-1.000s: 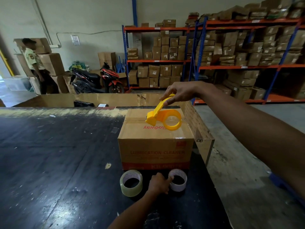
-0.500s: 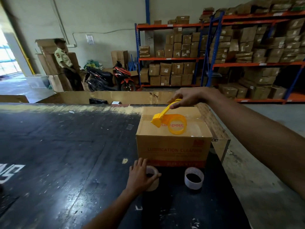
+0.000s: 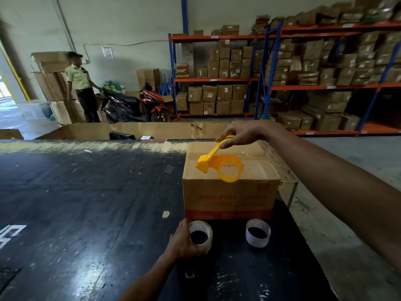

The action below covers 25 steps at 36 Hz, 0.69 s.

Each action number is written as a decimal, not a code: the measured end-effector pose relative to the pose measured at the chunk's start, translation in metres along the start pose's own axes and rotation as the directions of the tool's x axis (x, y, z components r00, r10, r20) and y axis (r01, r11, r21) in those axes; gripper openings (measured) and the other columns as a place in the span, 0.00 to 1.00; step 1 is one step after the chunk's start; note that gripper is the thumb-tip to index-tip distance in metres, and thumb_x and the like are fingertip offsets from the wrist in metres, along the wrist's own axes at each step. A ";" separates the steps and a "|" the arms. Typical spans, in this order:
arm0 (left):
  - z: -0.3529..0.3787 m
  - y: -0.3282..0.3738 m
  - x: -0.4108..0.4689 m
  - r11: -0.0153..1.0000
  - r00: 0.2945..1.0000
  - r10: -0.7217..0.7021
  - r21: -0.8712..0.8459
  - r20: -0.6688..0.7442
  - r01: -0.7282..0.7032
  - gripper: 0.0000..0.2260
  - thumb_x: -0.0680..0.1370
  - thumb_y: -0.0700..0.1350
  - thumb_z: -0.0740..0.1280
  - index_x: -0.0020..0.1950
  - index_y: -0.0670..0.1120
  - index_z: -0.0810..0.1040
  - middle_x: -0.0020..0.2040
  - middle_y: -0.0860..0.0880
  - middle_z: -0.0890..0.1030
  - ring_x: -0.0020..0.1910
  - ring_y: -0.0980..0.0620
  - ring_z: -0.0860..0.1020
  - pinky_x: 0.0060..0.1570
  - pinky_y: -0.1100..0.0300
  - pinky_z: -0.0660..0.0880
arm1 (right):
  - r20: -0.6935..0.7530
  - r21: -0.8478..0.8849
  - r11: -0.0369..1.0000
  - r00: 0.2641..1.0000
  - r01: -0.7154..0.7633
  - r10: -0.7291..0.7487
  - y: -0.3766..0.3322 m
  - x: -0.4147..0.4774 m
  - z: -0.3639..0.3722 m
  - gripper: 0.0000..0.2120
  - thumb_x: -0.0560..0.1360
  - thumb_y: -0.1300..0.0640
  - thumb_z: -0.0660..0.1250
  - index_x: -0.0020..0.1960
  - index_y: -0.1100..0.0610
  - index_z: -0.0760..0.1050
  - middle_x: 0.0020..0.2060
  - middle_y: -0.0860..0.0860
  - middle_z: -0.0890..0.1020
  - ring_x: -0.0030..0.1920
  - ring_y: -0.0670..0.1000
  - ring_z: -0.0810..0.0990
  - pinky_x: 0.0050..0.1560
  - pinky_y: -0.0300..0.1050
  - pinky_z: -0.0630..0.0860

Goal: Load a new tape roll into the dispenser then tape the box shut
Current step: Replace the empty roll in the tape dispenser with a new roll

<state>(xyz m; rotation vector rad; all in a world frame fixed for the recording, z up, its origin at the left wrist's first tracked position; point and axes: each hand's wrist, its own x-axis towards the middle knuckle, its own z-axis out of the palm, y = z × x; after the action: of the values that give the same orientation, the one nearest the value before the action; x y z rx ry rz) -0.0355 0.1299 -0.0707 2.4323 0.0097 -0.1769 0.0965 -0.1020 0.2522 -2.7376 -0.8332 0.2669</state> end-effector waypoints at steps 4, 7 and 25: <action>0.001 0.001 -0.006 0.990 0.994 0.102 -0.094 -0.033 -0.105 0.43 0.59 0.70 0.78 0.65 0.56 0.63 0.62 0.58 0.75 0.59 0.57 0.79 0.59 0.54 0.80 | 0.002 -0.001 1.000 1.000 -0.022 0.022 0.000 -0.001 0.001 0.22 0.78 0.43 0.70 0.71 0.47 0.77 0.67 0.47 0.76 0.62 0.50 0.75 0.58 0.46 0.74; -0.002 0.007 -0.011 0.972 0.981 0.177 -0.145 -0.078 -0.187 0.42 0.59 0.68 0.80 0.65 0.57 0.63 0.61 0.57 0.77 0.58 0.57 0.80 0.57 0.56 0.81 | 0.016 0.026 0.999 1.000 -0.026 0.026 0.000 -0.003 0.001 0.21 0.79 0.44 0.70 0.71 0.47 0.77 0.67 0.46 0.75 0.61 0.49 0.75 0.58 0.46 0.75; -0.049 0.155 -0.028 0.759 0.644 0.337 -0.206 -0.687 -0.617 0.48 0.66 0.50 0.84 0.77 0.42 0.59 0.72 0.53 0.66 0.71 0.71 0.63 0.69 0.76 0.63 | -0.063 0.027 0.999 0.997 0.046 -0.044 -0.021 -0.027 -0.012 0.20 0.80 0.43 0.67 0.70 0.49 0.78 0.59 0.44 0.71 0.56 0.45 0.71 0.47 0.38 0.68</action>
<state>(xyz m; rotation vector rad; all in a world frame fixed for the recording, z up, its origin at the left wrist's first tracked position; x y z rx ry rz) -0.0486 0.0439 0.0697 1.8503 -0.2982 0.8066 0.0662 -0.1029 0.2724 -2.6825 -0.8665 0.1820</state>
